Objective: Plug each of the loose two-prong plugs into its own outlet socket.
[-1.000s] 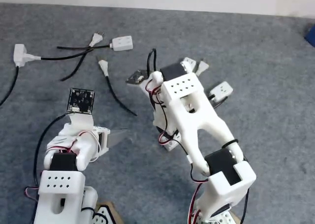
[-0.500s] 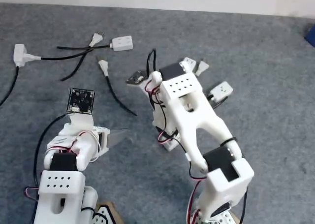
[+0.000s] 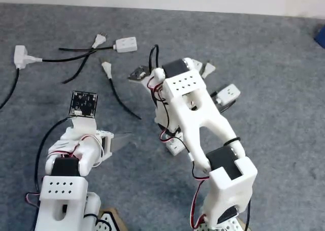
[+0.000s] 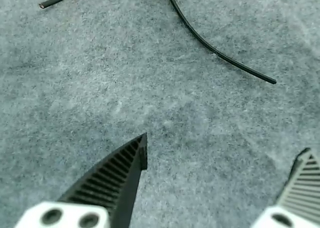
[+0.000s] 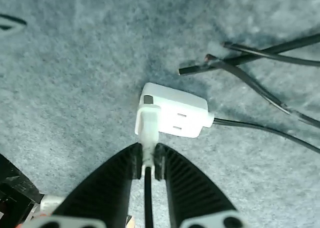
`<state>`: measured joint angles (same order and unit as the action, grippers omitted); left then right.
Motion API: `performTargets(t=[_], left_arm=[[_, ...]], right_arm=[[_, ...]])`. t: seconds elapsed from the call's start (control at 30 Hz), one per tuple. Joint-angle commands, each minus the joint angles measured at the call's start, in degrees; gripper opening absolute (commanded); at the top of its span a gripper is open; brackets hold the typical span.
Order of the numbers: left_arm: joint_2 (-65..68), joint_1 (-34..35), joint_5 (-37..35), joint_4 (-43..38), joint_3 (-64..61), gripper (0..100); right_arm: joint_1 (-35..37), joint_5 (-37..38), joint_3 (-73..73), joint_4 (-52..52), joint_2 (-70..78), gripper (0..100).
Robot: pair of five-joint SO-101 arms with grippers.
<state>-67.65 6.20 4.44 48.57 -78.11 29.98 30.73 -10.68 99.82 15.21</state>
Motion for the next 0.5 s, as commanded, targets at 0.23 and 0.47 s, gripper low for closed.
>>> performTargets(t=[0.23, 0.47], left_arm=[[-0.22, 0.66, 0.26, -1.14, 0.31, 44], [-0.22, 0.66, 0.26, -1.14, 0.31, 44]], right_arm=[[-2.59, -0.09, -2.33, 1.01, -0.57, 0.7], [-2.68, 0.00, -2.15, 1.10, -0.57, 0.7]])
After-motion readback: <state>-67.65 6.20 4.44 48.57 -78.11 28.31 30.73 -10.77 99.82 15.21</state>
